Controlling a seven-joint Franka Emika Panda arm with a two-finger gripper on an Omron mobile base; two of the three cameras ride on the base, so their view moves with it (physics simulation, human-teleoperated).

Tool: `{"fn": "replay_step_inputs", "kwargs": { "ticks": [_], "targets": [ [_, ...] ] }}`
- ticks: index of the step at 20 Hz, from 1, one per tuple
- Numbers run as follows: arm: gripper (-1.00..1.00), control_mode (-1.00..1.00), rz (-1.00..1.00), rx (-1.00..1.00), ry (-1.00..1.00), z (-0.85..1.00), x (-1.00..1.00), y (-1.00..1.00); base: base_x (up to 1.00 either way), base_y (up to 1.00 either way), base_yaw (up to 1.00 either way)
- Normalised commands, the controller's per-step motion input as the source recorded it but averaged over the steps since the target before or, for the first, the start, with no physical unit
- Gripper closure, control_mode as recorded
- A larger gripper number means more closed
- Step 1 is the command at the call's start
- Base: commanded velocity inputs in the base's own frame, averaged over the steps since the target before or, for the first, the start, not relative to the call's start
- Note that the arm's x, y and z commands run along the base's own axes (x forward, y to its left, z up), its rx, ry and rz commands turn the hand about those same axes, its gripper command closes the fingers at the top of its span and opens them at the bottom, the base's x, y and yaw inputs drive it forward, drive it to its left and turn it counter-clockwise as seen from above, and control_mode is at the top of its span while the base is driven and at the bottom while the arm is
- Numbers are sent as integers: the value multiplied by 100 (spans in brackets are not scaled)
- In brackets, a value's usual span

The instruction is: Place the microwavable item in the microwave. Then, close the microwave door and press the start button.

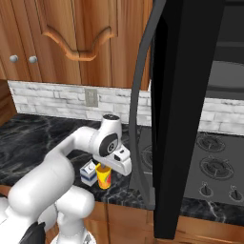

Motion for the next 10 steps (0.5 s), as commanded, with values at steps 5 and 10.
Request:
{"fn": "replay_step_inputs", "kwargs": {
  "ticks": [5, 10],
  "targets": [
    [-100, -100, 0, 0, 0, -13, 2, 0, 0, 0, 0],
    [-100, -100, 0, 0, 0, -13, 5, 0, 0, 0, 0]
  ]
}}
